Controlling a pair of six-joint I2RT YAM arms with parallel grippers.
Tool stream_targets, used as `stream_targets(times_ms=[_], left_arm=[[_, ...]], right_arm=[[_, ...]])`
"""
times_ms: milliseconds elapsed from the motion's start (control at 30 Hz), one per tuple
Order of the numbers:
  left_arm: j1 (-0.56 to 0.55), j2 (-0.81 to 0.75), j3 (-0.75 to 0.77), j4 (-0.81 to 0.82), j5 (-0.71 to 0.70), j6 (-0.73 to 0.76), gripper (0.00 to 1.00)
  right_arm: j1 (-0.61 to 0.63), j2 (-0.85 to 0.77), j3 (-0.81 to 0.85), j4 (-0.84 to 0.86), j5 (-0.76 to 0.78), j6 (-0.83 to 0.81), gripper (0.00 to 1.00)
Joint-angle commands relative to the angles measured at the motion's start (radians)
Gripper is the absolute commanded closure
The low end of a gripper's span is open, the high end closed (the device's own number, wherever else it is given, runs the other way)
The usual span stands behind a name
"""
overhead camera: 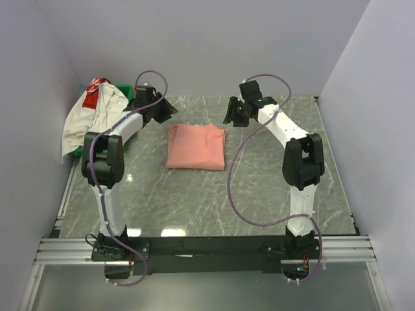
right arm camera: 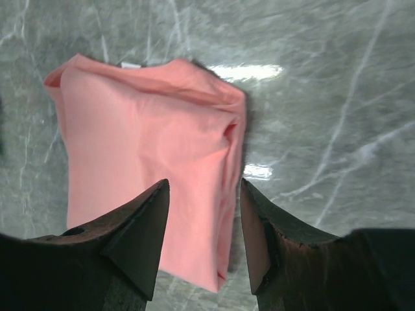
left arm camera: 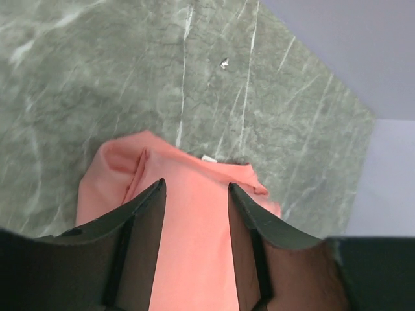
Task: Fold and stack the t-shirts
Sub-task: Fold the tshirt
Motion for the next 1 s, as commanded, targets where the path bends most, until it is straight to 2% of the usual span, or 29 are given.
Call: stream_targets(times_ms=[0, 333, 567, 767, 967], left_arm=[[-0.026, 0.097, 0.118, -0.085, 0.023, 0.079, 0.52], [-0.052, 0.191, 0.155, -0.108, -0.02, 0.154, 0.42], [-0.052, 0.222, 0.18, -0.082, 0.029, 0.165, 0.42], [-0.054, 0.24, 0.203, -0.068, 0.068, 0.165, 0.53], [-0.054, 0.237, 0.195, -0.027, 0.103, 0.145, 0.72]], right_arm=[[0.027, 0.007, 0.007, 0.038, 0.009, -0.001, 0.46], [0.03, 0.177, 0.142, 0.001, 0.041, -0.028, 0.45], [0.035, 0.217, 0.133, 0.029, 0.021, -0.016, 0.45], [0.033, 0.254, 0.179, 0.021, 0.029, -0.007, 0.49], [0.033, 0.266, 0.209, 0.026, 0.036, 0.004, 0.73]])
